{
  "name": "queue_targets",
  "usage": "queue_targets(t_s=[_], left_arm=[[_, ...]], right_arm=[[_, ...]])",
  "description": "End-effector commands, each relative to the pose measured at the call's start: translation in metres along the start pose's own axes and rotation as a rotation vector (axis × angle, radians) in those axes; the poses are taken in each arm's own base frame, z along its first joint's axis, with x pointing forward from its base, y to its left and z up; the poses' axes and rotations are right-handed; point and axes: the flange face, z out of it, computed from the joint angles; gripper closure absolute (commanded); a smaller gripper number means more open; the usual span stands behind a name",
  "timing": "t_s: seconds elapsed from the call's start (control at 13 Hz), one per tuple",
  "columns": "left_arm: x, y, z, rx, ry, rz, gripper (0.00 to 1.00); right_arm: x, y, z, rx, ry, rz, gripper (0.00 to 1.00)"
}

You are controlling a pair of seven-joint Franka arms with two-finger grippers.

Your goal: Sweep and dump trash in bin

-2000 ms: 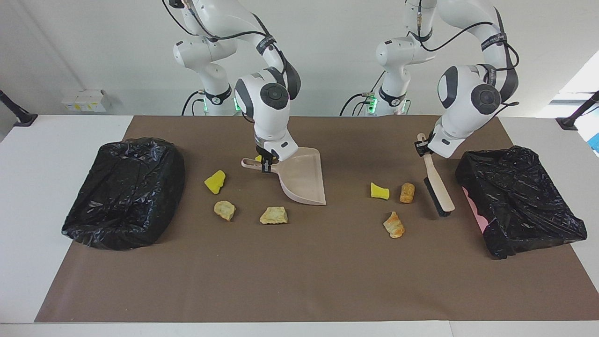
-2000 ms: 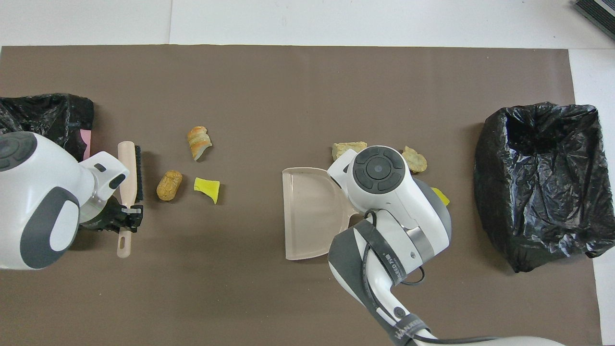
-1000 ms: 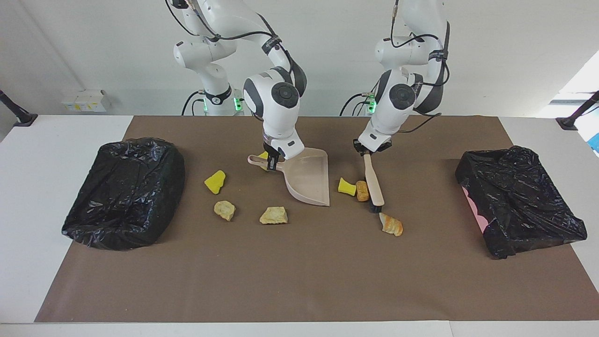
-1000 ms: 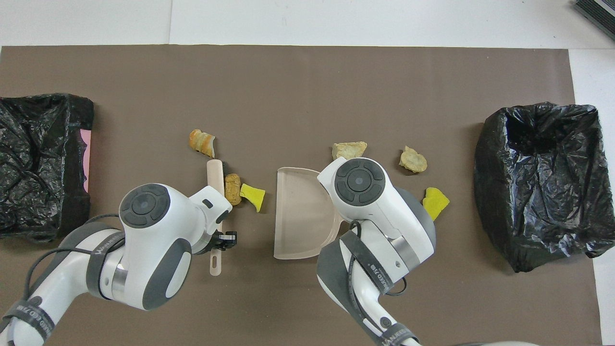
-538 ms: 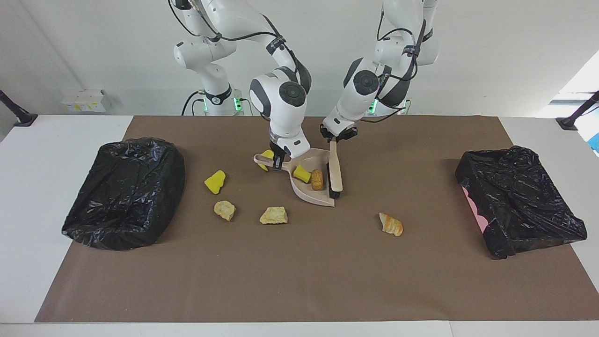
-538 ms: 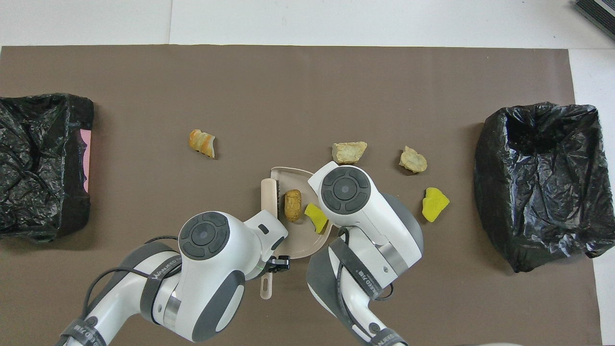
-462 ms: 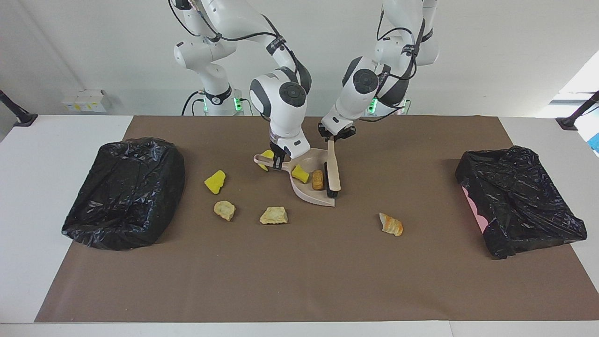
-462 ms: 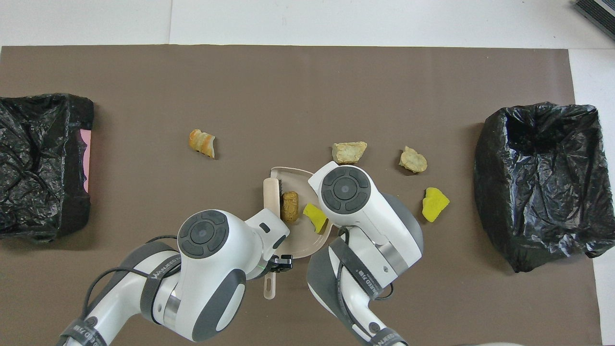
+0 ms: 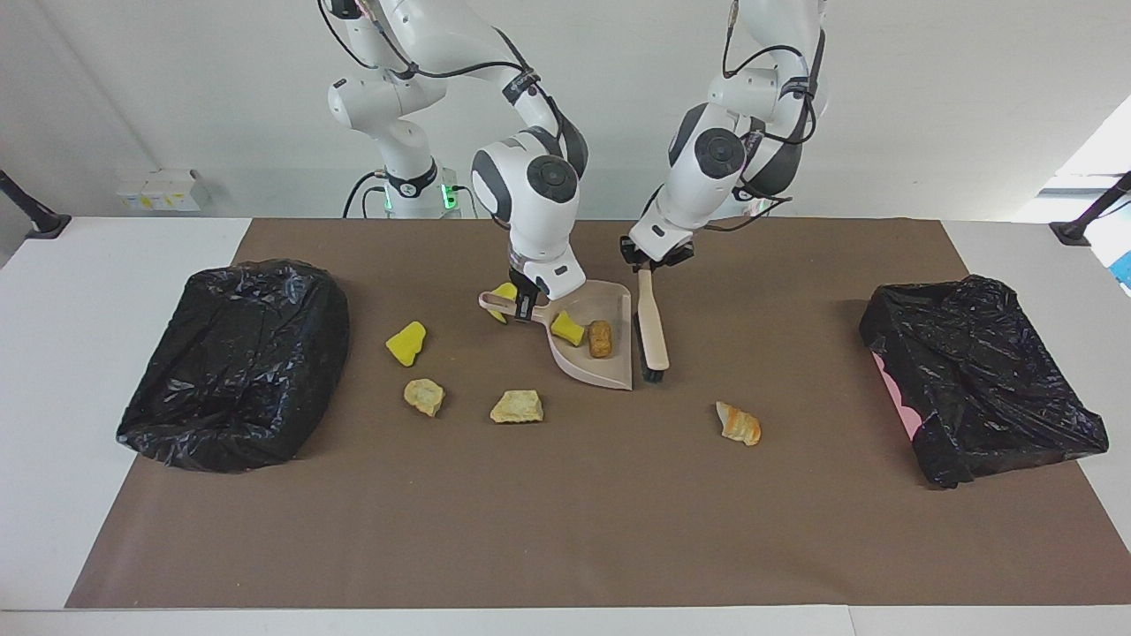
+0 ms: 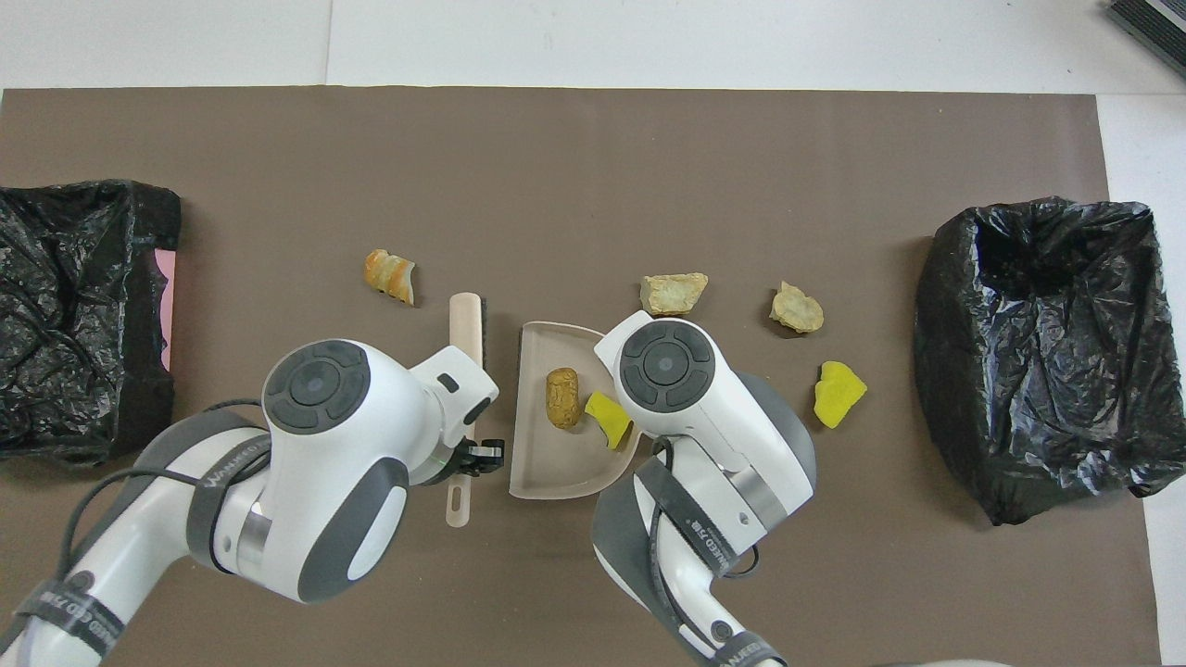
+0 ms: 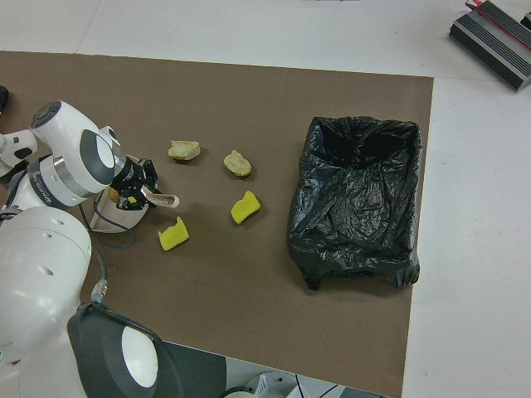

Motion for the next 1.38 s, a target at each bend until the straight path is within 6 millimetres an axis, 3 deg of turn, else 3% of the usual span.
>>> queue_targets(t_s=[0.0, 0.15, 0.23, 0.38, 0.62, 0.77, 1.0, 1.31], left_arm=[[0.055, -0.055, -0.022, 0.069, 0.036, 0.052, 1.00], [0.084, -0.100, -0.037, 0.125, 0.053, 0.161, 1.00], [0.104, -0.119, -0.031, 0.174, 0.043, 0.206, 1.00], [0.133, -0.137, -0.026, 0.240, 0.043, 0.283, 1.00], [0.146, -0.183, -0.019, 0.363, -0.006, 0.438, 1.00], [0.134, -0.184, -0.009, 0.365, -0.043, 0.481, 1.00], [0.103, -0.168, 0.010, 0.362, -0.100, 0.519, 1.00], [0.067, -0.097, 0.029, 0.243, -0.118, 0.577, 1.00]], right_arm=[[0.002, 0.002, 0.003, -0.025, -0.006, 0.022, 1.00], [0.002, 0.002, 0.003, -0.025, -0.006, 0.022, 1.00], [0.002, 0.002, 0.003, -0.025, -0.006, 0.022, 1.00], [0.002, 0.002, 0.003, -0.025, -0.006, 0.022, 1.00], [0.002, 0.002, 0.003, -0.025, -0.006, 0.022, 1.00], [0.002, 0.002, 0.003, -0.025, -0.006, 0.022, 1.00], [0.002, 0.002, 0.003, -0.024, -0.007, 0.022, 1.00], [0.002, 0.002, 0.003, -0.024, -0.007, 0.022, 1.00]])
